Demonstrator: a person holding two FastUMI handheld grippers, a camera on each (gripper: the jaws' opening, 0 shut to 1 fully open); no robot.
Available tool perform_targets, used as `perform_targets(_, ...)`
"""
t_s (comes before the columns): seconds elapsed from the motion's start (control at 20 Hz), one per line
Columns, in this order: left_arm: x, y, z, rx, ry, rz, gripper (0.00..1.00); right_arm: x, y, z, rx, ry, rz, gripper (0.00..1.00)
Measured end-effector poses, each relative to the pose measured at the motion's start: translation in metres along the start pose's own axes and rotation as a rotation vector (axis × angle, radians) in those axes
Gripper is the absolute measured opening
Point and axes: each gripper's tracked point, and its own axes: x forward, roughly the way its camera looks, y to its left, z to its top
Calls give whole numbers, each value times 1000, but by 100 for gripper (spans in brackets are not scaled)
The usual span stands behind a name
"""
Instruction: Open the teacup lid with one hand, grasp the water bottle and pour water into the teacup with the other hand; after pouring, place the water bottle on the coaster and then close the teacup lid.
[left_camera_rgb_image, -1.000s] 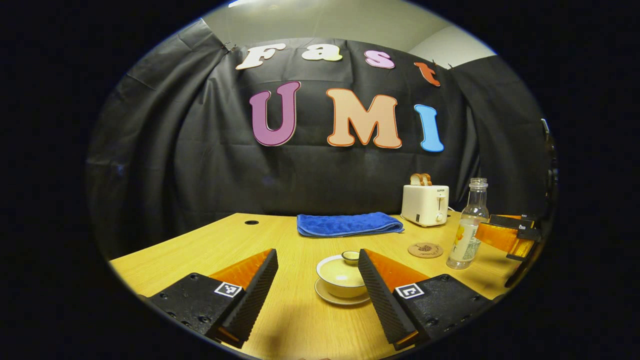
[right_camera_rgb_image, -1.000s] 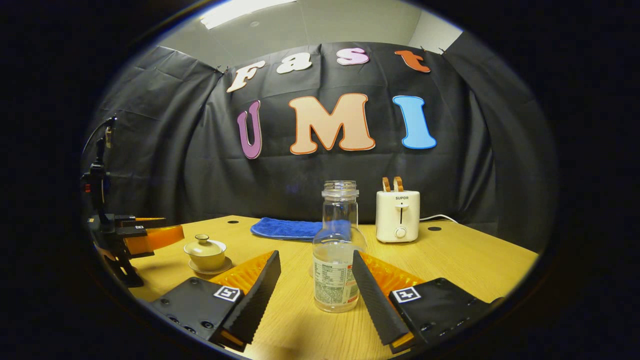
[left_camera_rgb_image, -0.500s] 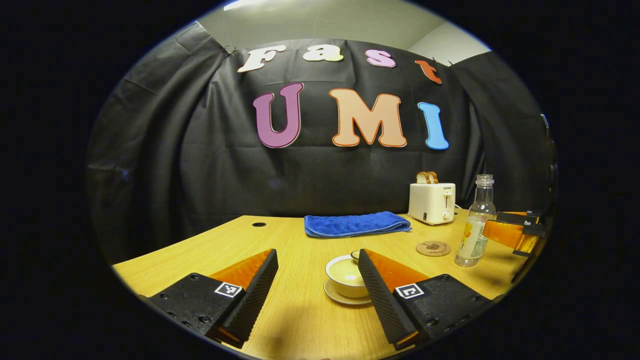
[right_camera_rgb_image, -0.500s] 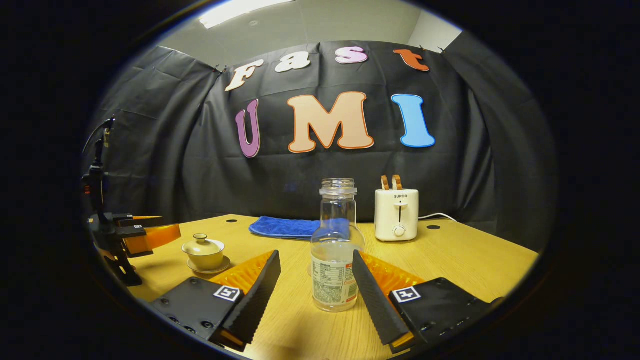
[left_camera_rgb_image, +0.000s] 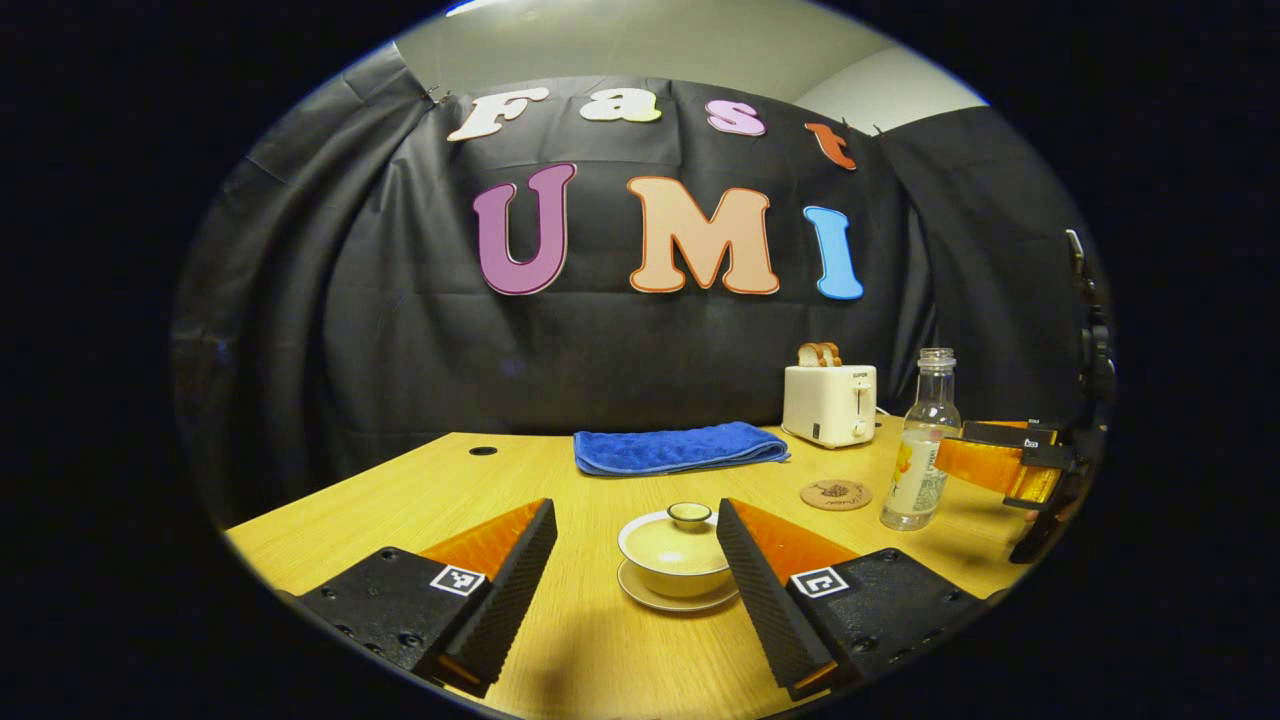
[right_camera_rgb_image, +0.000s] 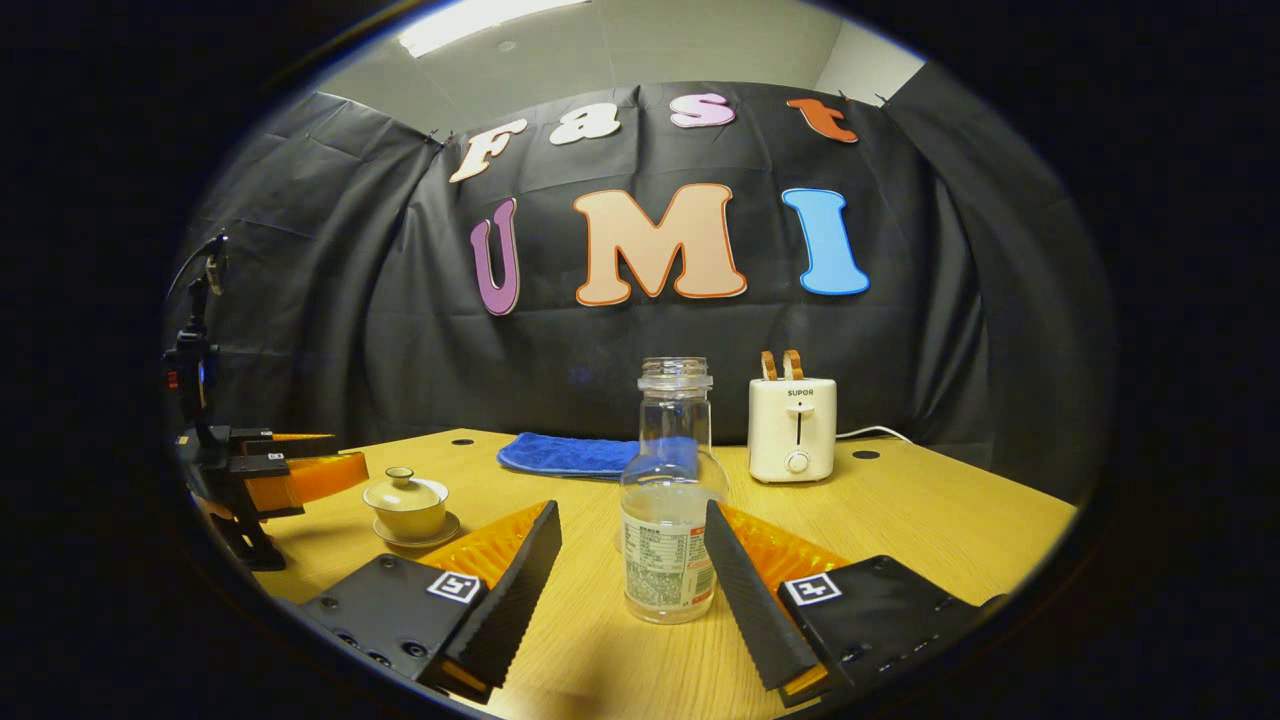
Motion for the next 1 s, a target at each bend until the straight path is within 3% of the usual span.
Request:
perform_targets(0.4,32,-19,-3,1,16,-74,94,-2,-5,0,-1,-1,-19,98)
perform_targets(0.45,36,-20,-6,4,31,-84,95,-3,-6,0,-1,-2,-23,93)
perform_targets(0.9,64,-30,-35,29,213,-134,94,-10,-8,1,-1,-2,-25,98)
perform_targets(1.0,68,-31,-33,38,214,-134,90,-10,-9,0,-1,-2,-25,89)
